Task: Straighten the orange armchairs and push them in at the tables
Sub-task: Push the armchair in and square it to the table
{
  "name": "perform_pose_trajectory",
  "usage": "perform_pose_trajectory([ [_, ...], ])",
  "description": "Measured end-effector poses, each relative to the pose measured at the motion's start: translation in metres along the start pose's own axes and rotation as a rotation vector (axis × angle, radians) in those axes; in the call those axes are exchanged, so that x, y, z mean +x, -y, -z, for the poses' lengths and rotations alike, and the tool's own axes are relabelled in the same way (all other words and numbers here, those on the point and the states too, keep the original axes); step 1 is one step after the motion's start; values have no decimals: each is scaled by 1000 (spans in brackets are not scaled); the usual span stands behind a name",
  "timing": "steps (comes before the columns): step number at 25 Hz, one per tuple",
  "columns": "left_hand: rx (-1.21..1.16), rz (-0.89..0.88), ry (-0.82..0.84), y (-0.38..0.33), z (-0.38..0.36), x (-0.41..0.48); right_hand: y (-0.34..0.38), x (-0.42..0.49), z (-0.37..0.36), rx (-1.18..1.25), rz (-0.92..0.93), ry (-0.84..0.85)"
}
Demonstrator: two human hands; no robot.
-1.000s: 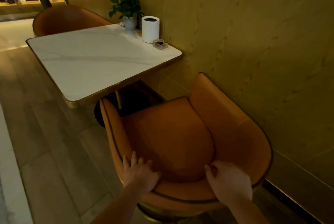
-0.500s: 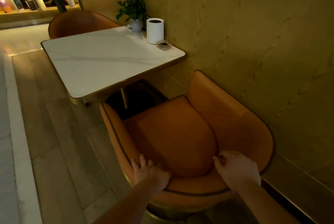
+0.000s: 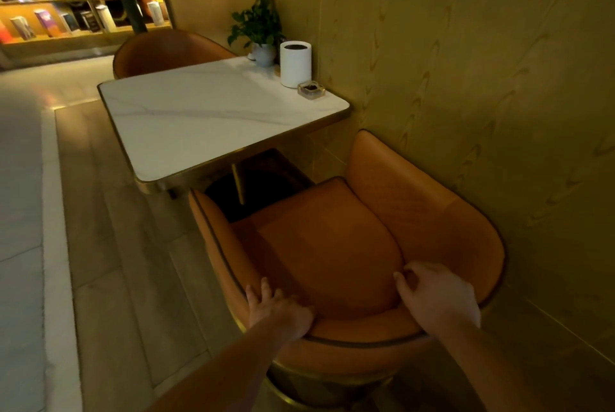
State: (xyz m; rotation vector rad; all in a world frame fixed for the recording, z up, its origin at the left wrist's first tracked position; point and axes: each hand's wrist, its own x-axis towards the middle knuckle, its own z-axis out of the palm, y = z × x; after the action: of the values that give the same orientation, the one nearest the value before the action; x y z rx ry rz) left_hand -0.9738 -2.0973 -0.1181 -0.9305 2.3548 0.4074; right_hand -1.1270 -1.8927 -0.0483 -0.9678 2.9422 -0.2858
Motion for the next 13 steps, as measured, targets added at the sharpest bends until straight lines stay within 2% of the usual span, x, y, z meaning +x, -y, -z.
perform_pose_trajectory([
  [2,-42,24,-35,-4,3,6,-4,12,1,-8,-4,-3],
  [7,-183,81,-297,-5,3,15,-6,31,-3,-6,6,-21],
  [10,-233,106,-374,-6,6,24,-5,46,-3,4,18,-21],
  [13,-262,161,-383,-5,12,32,-3,57,-6,-1,47,-79],
])
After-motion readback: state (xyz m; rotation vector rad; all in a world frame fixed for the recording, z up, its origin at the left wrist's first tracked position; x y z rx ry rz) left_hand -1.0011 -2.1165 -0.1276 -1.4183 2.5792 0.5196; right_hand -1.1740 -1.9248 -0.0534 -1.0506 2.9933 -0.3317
